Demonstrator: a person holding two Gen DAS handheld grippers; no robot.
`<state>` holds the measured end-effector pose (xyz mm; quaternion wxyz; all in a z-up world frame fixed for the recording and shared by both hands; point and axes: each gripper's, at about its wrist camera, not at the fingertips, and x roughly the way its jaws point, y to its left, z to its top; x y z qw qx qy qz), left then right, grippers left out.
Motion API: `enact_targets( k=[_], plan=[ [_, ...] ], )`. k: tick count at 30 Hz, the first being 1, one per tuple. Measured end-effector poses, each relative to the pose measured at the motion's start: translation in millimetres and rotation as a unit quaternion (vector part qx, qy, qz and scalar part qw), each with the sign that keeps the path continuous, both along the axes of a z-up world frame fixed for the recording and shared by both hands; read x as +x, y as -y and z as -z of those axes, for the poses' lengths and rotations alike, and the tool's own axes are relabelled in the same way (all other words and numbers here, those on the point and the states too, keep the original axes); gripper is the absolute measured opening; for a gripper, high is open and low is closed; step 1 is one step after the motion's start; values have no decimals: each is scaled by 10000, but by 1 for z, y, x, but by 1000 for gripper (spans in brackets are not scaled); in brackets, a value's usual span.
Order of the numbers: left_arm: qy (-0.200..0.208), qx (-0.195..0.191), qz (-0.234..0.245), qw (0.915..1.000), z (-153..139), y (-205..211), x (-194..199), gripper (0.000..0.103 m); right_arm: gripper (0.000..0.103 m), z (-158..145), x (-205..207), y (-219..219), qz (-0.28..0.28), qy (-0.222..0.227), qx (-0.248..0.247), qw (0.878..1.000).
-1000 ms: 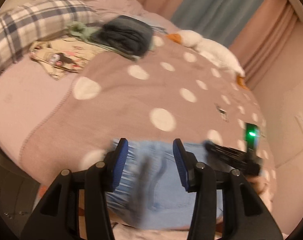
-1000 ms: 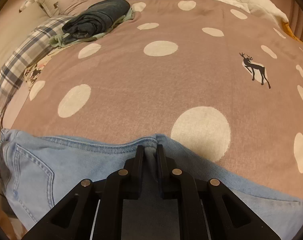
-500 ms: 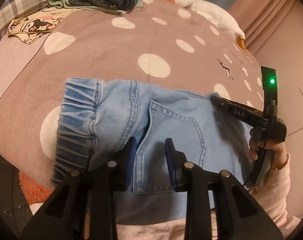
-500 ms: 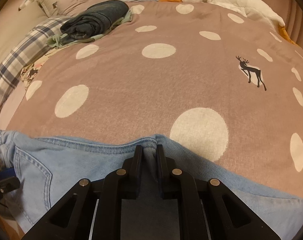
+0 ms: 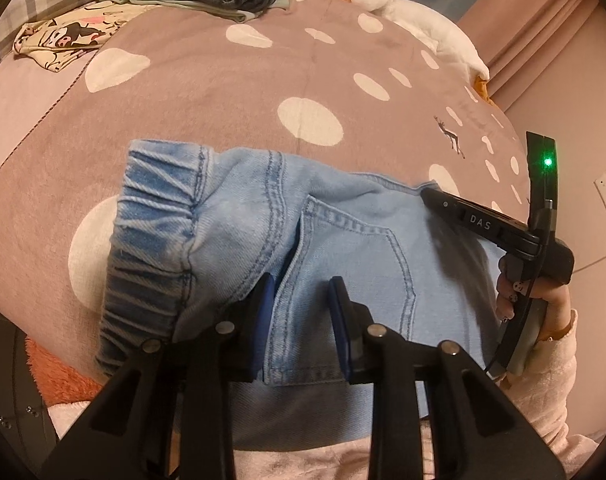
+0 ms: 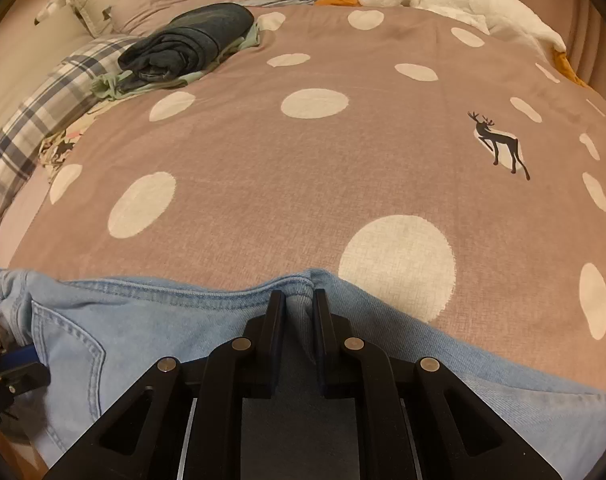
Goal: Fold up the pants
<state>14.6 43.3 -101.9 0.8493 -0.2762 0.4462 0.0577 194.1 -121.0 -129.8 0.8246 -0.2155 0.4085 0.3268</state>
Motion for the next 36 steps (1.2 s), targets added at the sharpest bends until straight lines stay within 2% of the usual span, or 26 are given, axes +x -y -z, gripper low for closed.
enact_targets(
  k=[12, 15, 19, 25, 30, 36],
  plan=[
    [49, -97, 0, 9999, 1, -1, -3, 28, 10, 0, 0, -1, 30, 7, -12, 10000],
    [47, -149, -12, 9999, 2, -2, -4, 28, 11, -4, -4, -4, 83, 133, -130, 9998],
    [50, -283, -68, 9996, 2, -5, -6, 28, 27, -17, -11, -1, 251, 415, -196, 9986],
    [-66, -100, -36, 9999, 0, 5, -10, 28, 51, -47, -27, 29, 336, 485, 298, 9978],
    [-91, -19, -71, 9999, 0, 9, -14, 28, 51, -42, -36, 55, 352, 398, 202, 9984],
    [-148, -17, -114, 9998, -1, 11, -16, 30, 51, -20, -38, 100, 943, 346, -185, 9948]
  ],
)
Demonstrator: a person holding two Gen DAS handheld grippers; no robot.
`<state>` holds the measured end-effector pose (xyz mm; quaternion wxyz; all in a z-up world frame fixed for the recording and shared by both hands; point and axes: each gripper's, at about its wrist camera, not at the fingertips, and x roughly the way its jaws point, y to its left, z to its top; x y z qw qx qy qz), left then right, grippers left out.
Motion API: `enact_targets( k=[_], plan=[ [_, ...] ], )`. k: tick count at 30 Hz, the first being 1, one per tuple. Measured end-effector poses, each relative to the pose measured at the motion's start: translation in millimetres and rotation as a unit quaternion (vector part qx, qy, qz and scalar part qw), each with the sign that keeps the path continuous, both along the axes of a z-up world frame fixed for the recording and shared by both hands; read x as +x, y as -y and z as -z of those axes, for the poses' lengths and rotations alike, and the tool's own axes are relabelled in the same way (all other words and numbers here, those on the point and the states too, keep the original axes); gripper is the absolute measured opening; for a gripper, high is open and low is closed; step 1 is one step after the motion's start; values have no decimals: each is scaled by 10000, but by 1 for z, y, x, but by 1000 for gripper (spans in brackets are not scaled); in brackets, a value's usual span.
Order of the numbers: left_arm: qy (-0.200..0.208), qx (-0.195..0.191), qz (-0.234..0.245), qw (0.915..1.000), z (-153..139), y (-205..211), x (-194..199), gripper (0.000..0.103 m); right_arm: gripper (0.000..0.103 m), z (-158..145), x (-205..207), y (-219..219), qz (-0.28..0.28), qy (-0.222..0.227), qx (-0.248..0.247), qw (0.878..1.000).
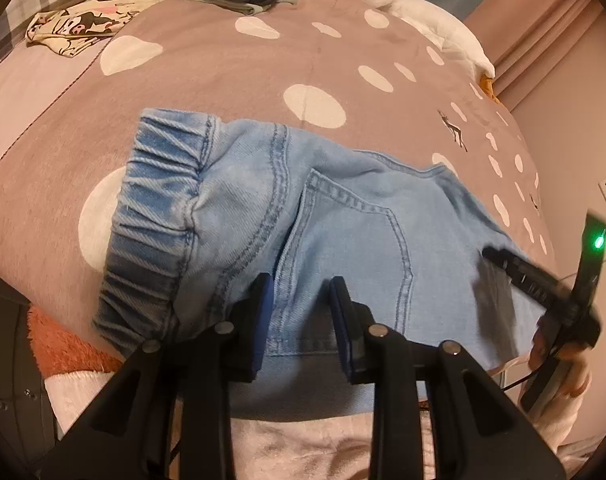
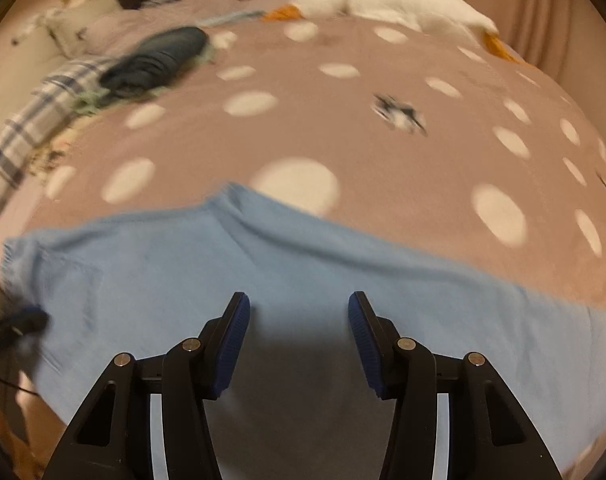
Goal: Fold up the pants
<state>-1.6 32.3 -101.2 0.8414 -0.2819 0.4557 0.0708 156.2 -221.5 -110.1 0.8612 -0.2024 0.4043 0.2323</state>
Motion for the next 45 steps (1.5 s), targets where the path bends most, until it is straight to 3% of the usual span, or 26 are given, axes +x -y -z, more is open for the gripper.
enact_targets(
  k=[2, 7, 8, 11, 12, 15, 22, 25, 27, 32, 35, 45],
  plan=[
    [-30, 12, -3, 10000, -2, 1, 0, 31, 51, 7, 3, 18, 258, 11, -55, 9997],
    [64, 171, 260, 9995, -28, 9, 4, 34, 51, -5, 7, 79, 1040, -16, 496, 9933],
    [175, 114, 277, 9994, -33, 10, 6, 38, 51, -9, 8, 90, 1239, 42, 547, 9908],
    [599, 150, 387, 9973, -56, 19, 17, 64, 52, -20, 9, 130, 1884, 313, 641, 9795],
    [697, 235, 451, 9963, -61, 23, 22, 66, 52, -23, 10, 143, 2071, 356, 698, 9752],
    [723, 429, 646, 9944, -66, 37, 46, 65, 52, -29, 12, 188, 2591, 350, 999, 9600],
    [640, 400, 1084, 9912, -56, 71, 103, 64, 52, -32, -1, 257, 3323, 364, 1392, 9321],
    [510, 340, 1265, 9901, -44, 82, 127, 54, 52, -30, -4, 274, 3536, 341, 1493, 9228],
    [352, 281, 1323, 9902, -34, 87, 142, 40, 52, -29, -6, 284, 3617, 309, 1609, 9178],
    [151, -31, 1331, 9910, -12, 93, 172, 32, 52, -29, -12, 304, 3748, 342, 1892, 9069],
    [142, -172, 1326, 9909, -5, 95, 183, 32, 52, -31, -12, 313, 3802, 354, 2008, 9022],
    [93, -8, 1086, 9940, 9, 94, 211, 32, 49, -28, -4, 336, 3922, 288, 2536, 8838]
  ],
)
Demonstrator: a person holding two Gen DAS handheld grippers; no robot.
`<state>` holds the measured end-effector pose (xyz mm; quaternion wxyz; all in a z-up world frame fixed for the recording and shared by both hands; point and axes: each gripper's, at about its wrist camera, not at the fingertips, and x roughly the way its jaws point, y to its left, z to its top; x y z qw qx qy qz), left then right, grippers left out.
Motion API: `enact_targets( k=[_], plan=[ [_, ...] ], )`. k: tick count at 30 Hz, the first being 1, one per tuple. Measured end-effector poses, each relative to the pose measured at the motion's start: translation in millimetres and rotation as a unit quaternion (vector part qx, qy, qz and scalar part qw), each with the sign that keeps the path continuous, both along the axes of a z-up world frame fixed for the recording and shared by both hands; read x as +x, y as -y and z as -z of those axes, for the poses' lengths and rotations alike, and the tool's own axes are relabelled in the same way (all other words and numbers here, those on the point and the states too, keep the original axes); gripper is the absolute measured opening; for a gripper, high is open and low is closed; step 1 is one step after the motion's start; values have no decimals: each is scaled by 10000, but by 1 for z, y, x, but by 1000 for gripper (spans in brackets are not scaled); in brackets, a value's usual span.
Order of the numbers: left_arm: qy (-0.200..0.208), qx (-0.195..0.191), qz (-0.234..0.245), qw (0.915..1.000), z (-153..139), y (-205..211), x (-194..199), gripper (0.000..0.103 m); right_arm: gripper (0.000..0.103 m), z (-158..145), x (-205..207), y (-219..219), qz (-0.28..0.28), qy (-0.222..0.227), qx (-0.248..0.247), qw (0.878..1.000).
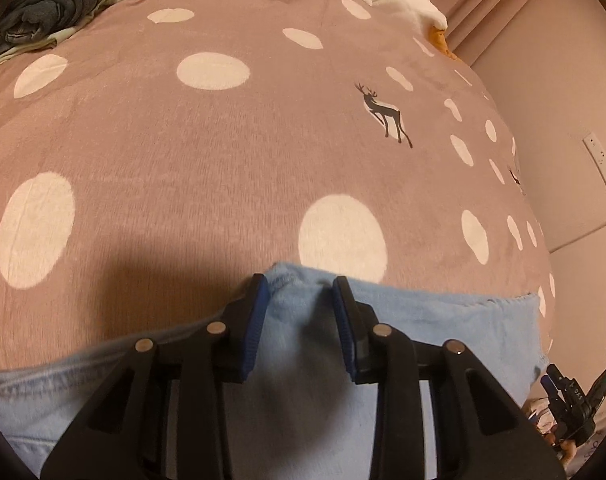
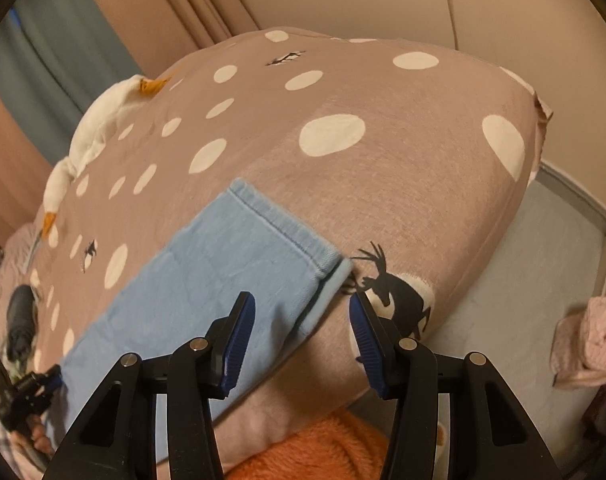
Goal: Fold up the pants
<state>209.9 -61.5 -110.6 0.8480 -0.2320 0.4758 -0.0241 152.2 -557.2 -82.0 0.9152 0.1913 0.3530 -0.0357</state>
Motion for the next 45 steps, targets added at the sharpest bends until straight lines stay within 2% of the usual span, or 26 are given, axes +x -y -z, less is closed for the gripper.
enact_targets(
  k=[3, 6, 7, 8, 9, 12, 16, 17, 20, 21, 23, 27, 28, 29, 30, 31, 33, 34, 35, 39, 45],
  plan=[
    [-22, 18, -37, 10000, 1, 0, 2, 32, 43, 0, 7, 6, -13, 42, 166, 9999],
    [-8, 124, 5, 9999, 1, 3, 3, 32, 31, 1, 14, 7, -67, 42, 255, 9996],
    [1, 163, 23, 9999, 0, 3, 2, 32, 22, 0, 16, 6, -71, 80, 177, 9998],
    [6, 179, 26, 9998, 1, 4, 2, 32, 5, 0, 17, 6, -1, 93, 94, 9999],
    [-11, 187, 20, 9998, 2, 4, 2, 32, 5, -2, 16, 6, 133, 79, 47, 9999],
    [-7, 253, 30, 9997, 2, 5, 1, 33, 5, -10, -1, 7, 255, 397, 192, 9987],
    [-9, 295, 1, 9996, 2, 6, 1, 33, 5, -4, -2, 10, 287, 286, 141, 9991],
    [-10, 295, -11, 9996, 2, 6, 1, 33, 0, -2, -1, 13, 385, 213, 139, 9989],
    [-27, 287, -34, 9996, 1, 6, -1, 33, 0, -6, -12, 26, 1132, 239, -486, 9921],
    [-31, 275, -59, 9996, 1, 5, -2, 33, 0, -6, -14, 31, 1140, 267, -366, 9925],
    [-44, 301, -102, 9995, -1, 7, -3, 33, 0, -2, -17, 47, 866, 295, 371, 9951],
    [-43, 374, -189, 9991, -9, 11, -12, 39, 0, -3, -20, 41, 681, 262, 218, 9971],
    [-45, 349, -197, 9992, -12, 12, -15, 42, 0, -3, -20, 38, 604, 255, 239, 9976],
    [-72, 307, -206, 9993, -16, 12, -20, 52, 0, -3, -19, 36, 544, 250, 282, 9978],
    [-66, 265, -241, 9993, -20, 11, -25, 62, 1, -2, -19, 34, 480, 253, 351, 9979],
    [-1, 234, -297, 9993, -25, 11, -31, 65, 5, -2, -17, 31, 417, 244, 424, 9979],
    [211, 221, -331, 9990, -38, 11, -44, 75, 24, 1, -11, 25, 339, 189, 417, 9984],
    [290, 250, -316, 9988, -43, 12, -49, 78, 46, 2, -9, 23, 328, 166, 398, 9985],
    [410, 302, -302, 9982, -52, 12, -58, 83, 59, 4, -9, 22, 324, 169, 388, 9986],
    [562, 358, -340, 9972, -65, 9, -82, 91, 59, 13, 1, 12, 123, 67, 566, 9983],
    [416, 22, -356, 9985, -62, -3, -110, 91, 59, 28, 9, -8, -86, -80, 503, 9987]
  ],
)
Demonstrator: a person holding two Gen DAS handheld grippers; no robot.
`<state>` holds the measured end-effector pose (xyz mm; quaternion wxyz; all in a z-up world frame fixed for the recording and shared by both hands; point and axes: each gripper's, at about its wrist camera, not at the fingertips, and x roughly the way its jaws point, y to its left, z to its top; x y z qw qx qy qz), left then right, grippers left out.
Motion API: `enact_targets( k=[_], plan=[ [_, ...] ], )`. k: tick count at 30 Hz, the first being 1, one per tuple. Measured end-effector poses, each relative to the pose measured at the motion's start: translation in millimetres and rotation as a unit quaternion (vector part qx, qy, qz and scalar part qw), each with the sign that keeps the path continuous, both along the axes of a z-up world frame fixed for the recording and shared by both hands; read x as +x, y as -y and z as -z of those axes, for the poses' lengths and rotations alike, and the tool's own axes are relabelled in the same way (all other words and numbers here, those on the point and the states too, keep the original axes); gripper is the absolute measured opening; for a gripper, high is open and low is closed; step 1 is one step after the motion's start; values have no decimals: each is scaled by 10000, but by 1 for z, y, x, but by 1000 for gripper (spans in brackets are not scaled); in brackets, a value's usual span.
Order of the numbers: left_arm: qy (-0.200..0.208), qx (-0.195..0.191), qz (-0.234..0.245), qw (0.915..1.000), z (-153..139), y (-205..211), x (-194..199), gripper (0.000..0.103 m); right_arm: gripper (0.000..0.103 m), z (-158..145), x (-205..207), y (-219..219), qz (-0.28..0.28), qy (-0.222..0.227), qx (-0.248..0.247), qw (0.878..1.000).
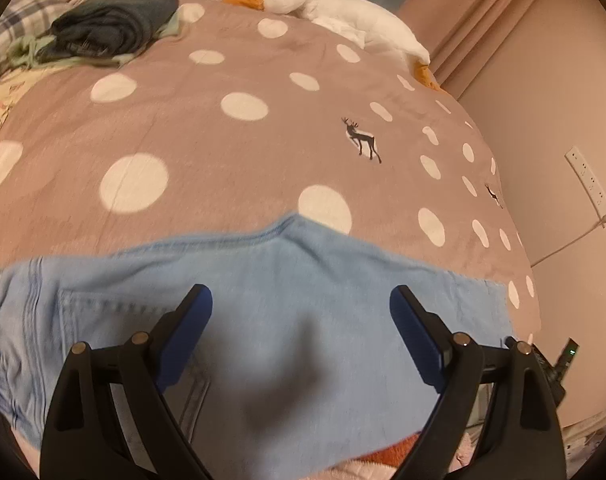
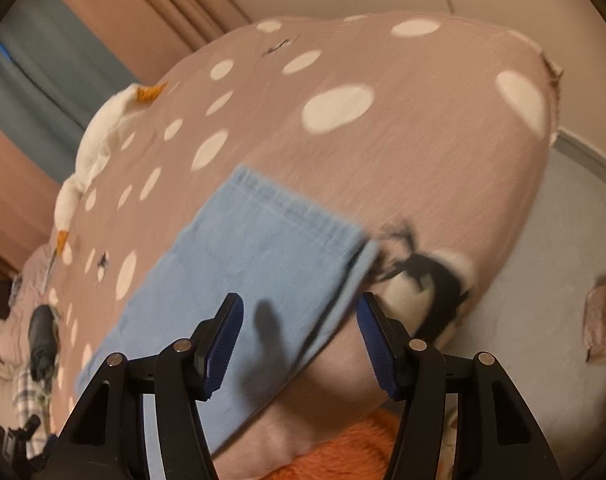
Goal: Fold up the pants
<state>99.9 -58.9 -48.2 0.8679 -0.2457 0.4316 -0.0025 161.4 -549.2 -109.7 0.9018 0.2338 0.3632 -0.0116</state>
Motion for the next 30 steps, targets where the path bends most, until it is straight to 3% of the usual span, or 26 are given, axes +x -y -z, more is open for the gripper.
enact_targets(
  k=[3, 13, 15, 17, 22, 26, 30],
  plan=[
    [-58, 36, -60, 10000, 0, -4, -10, 91, 59, -3, 4, -4, 47, 81, -199, 9998],
    [-90, -159, -103, 9998, 1, -16, -30, 91, 59, -7, 27, -3, 29, 249, -142, 9996],
    [-102, -186, -126, 9997, 1, -17, -34, 91, 50, -7, 31, -6, 66, 272, -189, 9994],
    [-121, -250, -104, 9996, 3, -16, -40, 91, 35, -6, 35, -7, 125, 284, -134, 9994],
    [-199, -313, -161, 9992, 11, -18, -50, 91, 12, -10, 31, -13, 407, 300, -192, 9985],
    [-183, -416, -21, 9990, 12, -17, -53, 91, 11, -28, 18, -13, 279, 622, 179, 9975],
    [-49, -414, -104, 9991, 7, -23, -59, 91, 11, -62, 0, -32, 25, 1125, 95, 9936]
  ],
)
